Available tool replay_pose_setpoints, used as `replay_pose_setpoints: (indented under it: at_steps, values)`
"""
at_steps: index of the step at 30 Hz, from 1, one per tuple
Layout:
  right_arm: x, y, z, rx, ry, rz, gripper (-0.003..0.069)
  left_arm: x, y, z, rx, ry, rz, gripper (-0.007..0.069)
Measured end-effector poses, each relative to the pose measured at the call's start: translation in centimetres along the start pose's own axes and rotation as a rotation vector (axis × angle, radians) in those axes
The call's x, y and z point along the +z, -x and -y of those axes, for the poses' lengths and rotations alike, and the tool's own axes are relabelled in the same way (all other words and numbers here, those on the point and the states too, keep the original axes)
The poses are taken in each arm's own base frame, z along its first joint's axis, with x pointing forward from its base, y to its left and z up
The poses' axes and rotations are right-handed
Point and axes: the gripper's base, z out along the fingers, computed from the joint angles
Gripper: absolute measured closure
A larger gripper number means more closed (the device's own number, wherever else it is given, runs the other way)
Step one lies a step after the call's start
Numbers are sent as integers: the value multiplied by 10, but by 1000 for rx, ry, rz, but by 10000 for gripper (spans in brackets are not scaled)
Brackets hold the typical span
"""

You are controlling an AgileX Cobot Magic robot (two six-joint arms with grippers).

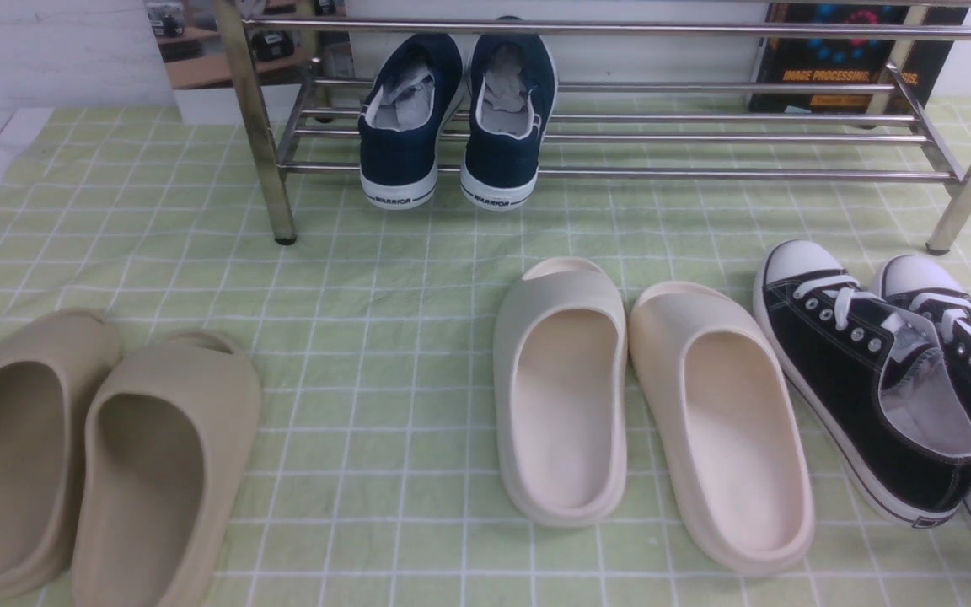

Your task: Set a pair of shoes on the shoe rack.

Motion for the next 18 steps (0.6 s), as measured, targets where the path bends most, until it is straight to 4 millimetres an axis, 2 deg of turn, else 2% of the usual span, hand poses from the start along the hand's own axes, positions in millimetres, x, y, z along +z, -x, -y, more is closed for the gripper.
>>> replay_pose_setpoints:
  at_steps: [3,8,18]
  values:
    - [0,0,0,0,0,0,413,1,-21,-10,-4,43,33,638]
    - [0,0,0,0,0,0,413,7,-52,-24,-12,103,-40,638]
    - [0,0,0,0,0,0,413,6,-68,-28,52,122,-160,638]
